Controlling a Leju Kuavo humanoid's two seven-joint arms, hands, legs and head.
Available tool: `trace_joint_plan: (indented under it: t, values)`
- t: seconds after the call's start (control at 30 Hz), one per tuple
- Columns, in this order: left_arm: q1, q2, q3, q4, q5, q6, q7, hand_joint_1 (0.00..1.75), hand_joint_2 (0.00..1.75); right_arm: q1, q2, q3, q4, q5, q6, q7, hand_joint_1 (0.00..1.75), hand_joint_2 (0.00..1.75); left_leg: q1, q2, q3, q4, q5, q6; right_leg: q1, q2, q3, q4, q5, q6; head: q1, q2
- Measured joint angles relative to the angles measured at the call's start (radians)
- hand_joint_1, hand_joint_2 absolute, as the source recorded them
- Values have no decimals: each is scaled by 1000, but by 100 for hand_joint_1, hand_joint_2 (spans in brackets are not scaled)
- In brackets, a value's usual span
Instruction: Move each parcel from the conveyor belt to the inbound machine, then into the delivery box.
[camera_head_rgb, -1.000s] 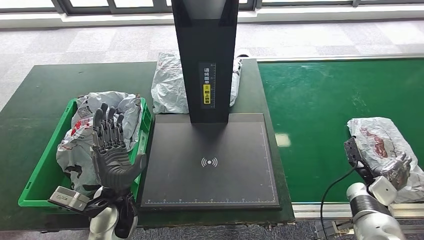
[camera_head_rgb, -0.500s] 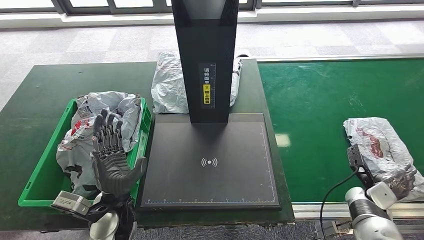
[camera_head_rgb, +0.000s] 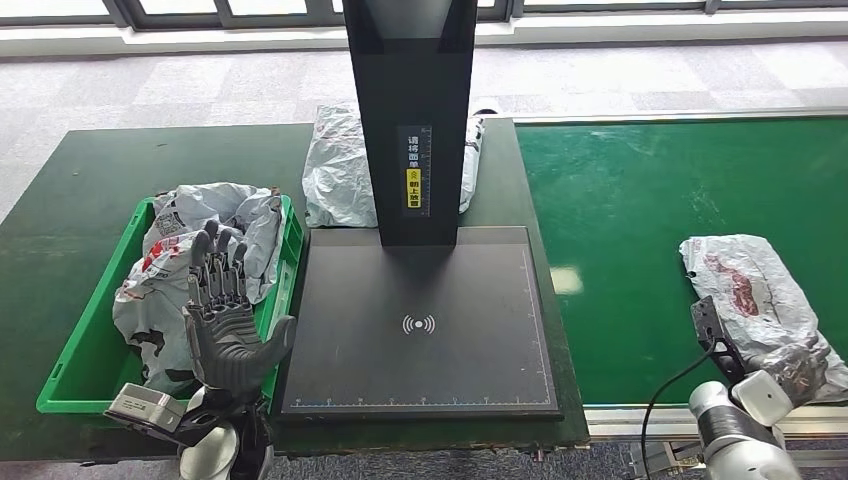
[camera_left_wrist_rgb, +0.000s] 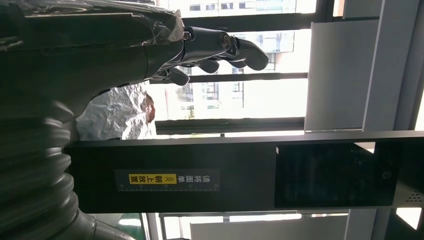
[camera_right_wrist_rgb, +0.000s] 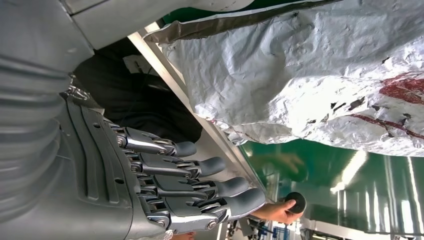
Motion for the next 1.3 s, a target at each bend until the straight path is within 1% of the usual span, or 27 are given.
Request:
trace_joint_plan:
  t: [0.13, 0.37, 0.67, 0.87, 1.2, 1.23, 1.3]
  values:
    - [0, 0, 0, 0, 0, -1, 0, 0, 175, 2, 0, 0, 0, -2, 22, -8, 0, 175, 0, 0, 0, 0, 0, 0, 0, 0, 0, 0, 0, 0, 0, 0]
    - [-1, 0, 0, 14, 0, -3, 0, 0, 175, 13, 0, 0, 4, -16, 92, -57, 0, 175, 0, 0, 0, 0, 0, 0, 0, 0, 0, 0, 0, 0, 0, 0]
    - [-2, 0, 1, 28, 0, -12, 0, 0, 175, 17, -6, 0, 4, -3, 113, -42, 0, 175, 0, 0, 0, 0, 0, 0, 0, 0, 0, 0, 0, 0, 0, 0]
    - [-2, 0, 1, 29, 0, -11, 0, 0, 175, 18, -6, 0, 12, -4, 197, -48, 0, 175, 0, 0, 0, 0, 0, 0, 0, 0, 0, 0, 0, 0, 0, 0]
    - [-2, 0, 1, 31, 0, -11, 0, 0, 175, 17, -6, -1, 19, -4, 216, -58, 0, 175, 0, 0, 0, 0, 0, 0, 0, 0, 0, 0, 0, 0, 0, 0]
    - [-2, 0, 1, 31, 0, -11, 0, 0, 175, 17, -6, -1, 19, -3, 220, -57, 33, 175, 0, 0, 0, 0, 0, 0, 0, 0, 0, 0, 0, 0, 0, 0]
    - [-2, 0, 1, 31, 0, -10, 0, 0, 175, 17, -6, -1, 19, -2, 234, -50, 120, 175, 0, 0, 0, 0, 0, 0, 0, 0, 0, 0, 0, 0, 0, 0]
